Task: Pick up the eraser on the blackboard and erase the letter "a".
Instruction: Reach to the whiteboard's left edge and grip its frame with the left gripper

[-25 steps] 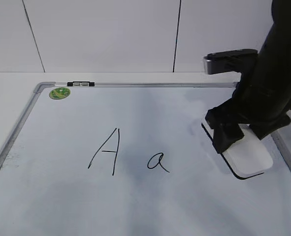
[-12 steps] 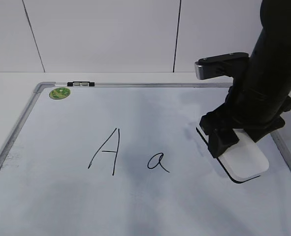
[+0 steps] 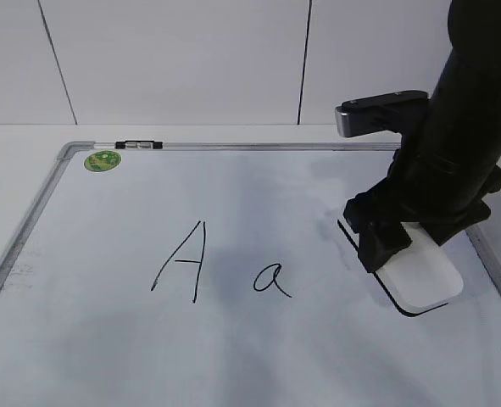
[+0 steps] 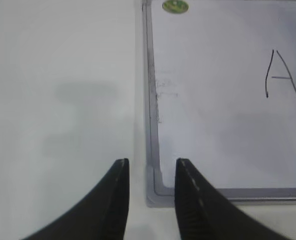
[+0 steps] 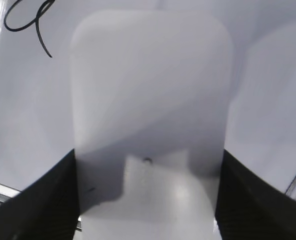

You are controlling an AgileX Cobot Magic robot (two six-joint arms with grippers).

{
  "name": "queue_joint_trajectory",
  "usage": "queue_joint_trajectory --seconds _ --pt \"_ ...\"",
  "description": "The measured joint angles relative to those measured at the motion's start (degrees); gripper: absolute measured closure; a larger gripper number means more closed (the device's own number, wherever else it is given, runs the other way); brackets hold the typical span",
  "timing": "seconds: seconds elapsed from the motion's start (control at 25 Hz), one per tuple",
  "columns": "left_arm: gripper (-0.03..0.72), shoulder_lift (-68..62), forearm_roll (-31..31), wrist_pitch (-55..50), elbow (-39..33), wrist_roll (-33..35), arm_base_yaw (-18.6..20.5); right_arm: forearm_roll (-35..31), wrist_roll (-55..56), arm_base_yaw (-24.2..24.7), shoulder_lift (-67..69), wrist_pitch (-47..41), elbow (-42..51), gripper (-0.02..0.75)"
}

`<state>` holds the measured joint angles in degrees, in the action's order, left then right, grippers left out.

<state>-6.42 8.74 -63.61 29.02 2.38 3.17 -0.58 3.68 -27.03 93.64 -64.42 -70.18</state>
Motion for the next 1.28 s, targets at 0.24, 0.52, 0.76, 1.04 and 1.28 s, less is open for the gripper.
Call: queue_joint_trajectory --seconds 0.24,0.52,0.76,1.04,1.28 --pt "0.421 -13.8 0.4 1.9 2.9 -0.2 -1.9 0.0 0.0 0.0 0.0 0.0 0.0 0.176" --pt "0.261 -29.7 0.8 9.3 8.0 -0.2 -1.9 -0.1 0.0 0.0 0.0 0.0 0.0 0.176" --pt "0.244 -44.2 1.1 12.3 13.0 -0.4 -1.9 -0.1 0.0 0.0 0.0 0.0 0.0 0.176" --pt "0.248 -63.7 1.3 12.5 21.1 -0.4 -1.9 -0.2 0.0 0.0 0.0 0.0 0.0 0.176" --pt "0.302 -76.5 2.5 12.8 27.4 0.0 -1.9 -1.4 0.1 0.0 0.0 0.0 0.0 0.177"
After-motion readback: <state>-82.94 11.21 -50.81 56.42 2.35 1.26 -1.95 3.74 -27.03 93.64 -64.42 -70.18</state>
